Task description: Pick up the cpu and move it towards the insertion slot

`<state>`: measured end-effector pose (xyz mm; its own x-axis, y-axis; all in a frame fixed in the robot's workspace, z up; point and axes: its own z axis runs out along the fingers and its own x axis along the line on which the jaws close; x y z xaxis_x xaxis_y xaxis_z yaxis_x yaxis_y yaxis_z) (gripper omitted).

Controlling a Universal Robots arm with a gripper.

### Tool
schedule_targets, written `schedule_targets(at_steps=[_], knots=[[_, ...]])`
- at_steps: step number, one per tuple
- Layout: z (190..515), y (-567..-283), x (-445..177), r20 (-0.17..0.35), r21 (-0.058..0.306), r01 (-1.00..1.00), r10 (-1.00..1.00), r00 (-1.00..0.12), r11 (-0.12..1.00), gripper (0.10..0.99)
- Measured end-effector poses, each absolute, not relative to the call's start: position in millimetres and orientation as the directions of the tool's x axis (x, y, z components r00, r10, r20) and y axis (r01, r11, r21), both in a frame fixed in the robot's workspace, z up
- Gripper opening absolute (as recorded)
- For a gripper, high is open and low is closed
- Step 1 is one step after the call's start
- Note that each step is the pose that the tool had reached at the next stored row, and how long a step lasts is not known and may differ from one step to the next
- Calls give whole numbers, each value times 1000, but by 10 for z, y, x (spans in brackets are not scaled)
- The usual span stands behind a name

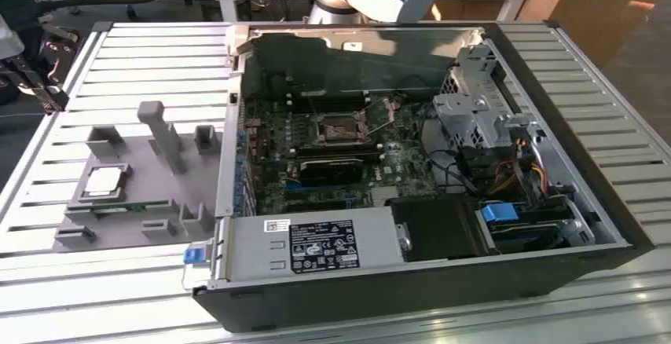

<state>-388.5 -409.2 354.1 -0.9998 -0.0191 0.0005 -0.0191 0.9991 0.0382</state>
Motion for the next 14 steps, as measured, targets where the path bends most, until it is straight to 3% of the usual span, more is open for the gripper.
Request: schedule_targets(at_steps=[14], knots=[[3521, -4092, -3885, 1, 37, -19, -19, -1000, 999, 102]])
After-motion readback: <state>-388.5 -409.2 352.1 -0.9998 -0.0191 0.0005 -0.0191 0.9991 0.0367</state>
